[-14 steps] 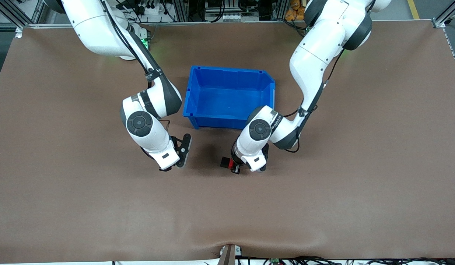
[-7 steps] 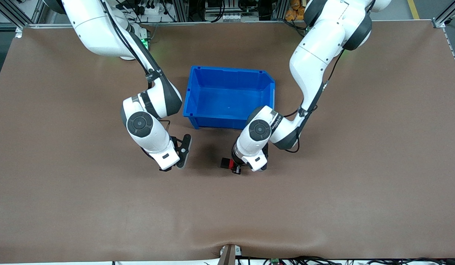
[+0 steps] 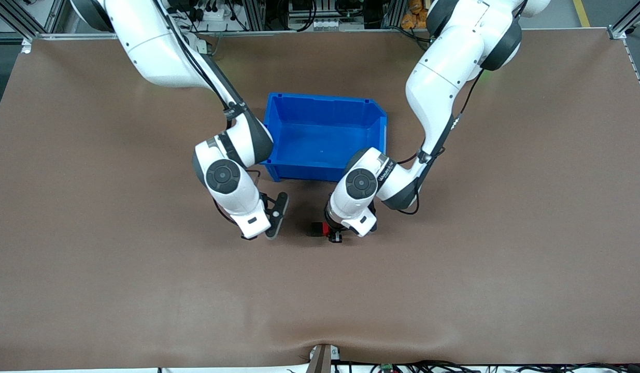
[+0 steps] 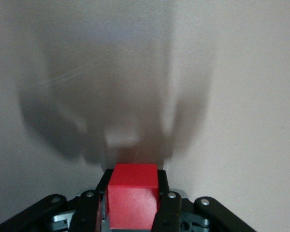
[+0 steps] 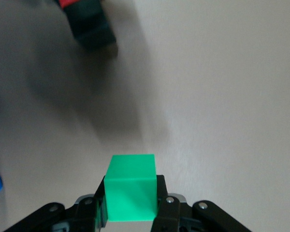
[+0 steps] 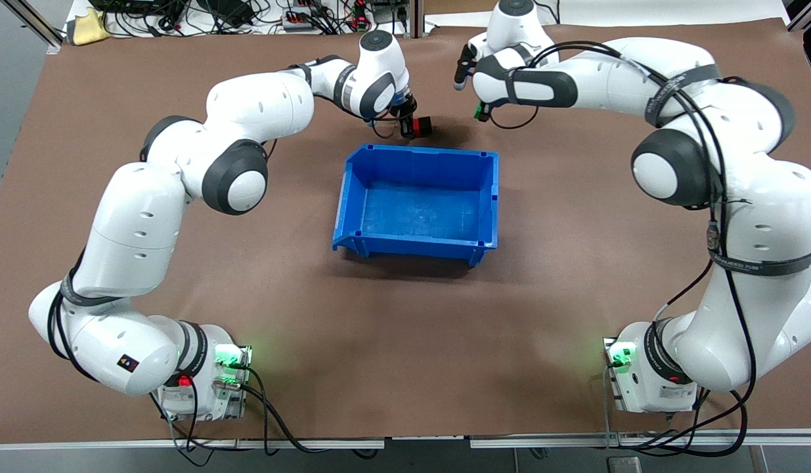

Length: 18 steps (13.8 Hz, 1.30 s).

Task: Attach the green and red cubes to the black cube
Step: 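Carry the red cube with the left gripper onto the black cube's side, then release the red cube against the black cube and raise the left gripper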

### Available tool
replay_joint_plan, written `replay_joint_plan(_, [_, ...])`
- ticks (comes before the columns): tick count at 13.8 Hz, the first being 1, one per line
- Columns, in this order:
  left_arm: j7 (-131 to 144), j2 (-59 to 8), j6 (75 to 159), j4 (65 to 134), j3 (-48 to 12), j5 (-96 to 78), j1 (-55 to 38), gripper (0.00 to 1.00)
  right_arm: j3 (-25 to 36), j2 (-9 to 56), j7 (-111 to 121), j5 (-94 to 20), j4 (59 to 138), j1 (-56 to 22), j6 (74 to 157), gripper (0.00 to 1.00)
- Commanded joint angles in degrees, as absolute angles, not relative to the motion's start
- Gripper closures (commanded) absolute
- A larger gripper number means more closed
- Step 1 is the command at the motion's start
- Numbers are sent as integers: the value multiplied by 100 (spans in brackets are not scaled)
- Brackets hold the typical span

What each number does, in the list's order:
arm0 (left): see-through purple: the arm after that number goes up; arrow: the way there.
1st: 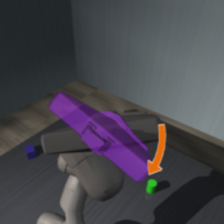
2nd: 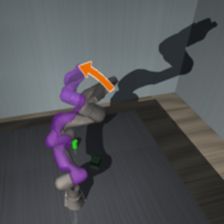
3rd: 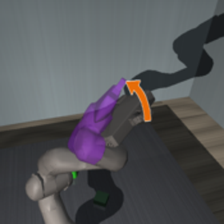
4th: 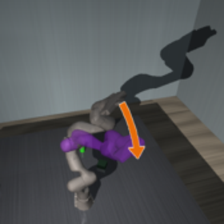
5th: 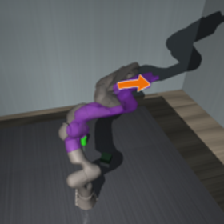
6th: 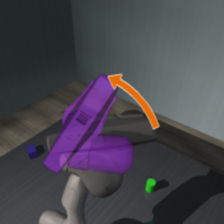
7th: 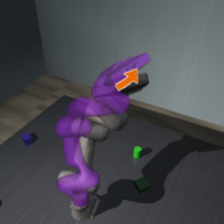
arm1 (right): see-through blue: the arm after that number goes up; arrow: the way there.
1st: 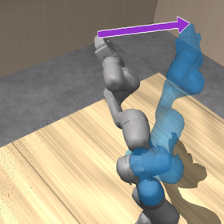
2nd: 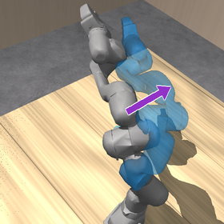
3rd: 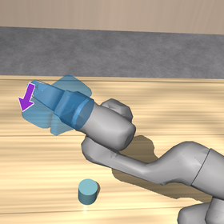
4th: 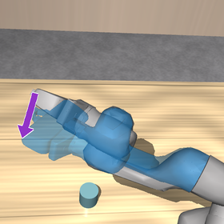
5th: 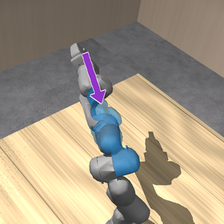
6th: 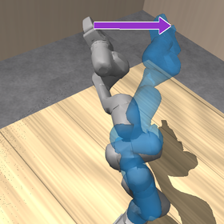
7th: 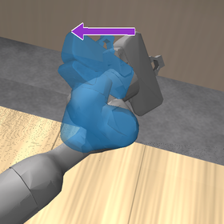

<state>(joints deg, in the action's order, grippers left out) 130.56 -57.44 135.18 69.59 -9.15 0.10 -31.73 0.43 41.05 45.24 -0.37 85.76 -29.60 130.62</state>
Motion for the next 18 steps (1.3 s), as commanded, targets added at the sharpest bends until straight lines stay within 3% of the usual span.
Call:
replay_joint_plan(1, [13140,-5976,13271,6855,-940,-193,-3278,61,88,4605,4491,-44,7894,-3111,12999,100])
replay_joint_plan(2, [13114,-5968,13271,6847,-940,-193,-3278,25,88,4692,4561,-27,7840,-3129,13016,100])
replay_joint_plan(3, [13087,-5959,13271,6847,-940,-159,-3278,0,88,4763,4657,-9,7822,-3146,13208,100])
replay_joint_plan(8, [12737,-5372,12711,6847,-958,-97,-3243,0,88,4948,4711,-18,7822,-3331,13561,100])
replay_joint_plan(16, [9129,-3536,10312,6882,-870,-70,-2270,0,97,5018,4649,-26,7805,-3445,13684,100])
replay_joint_plan(18, [7925,-3096,9819,6882,-870,-70,-1830,0,97,5115,4702,9,7805,-3515,14095,100])
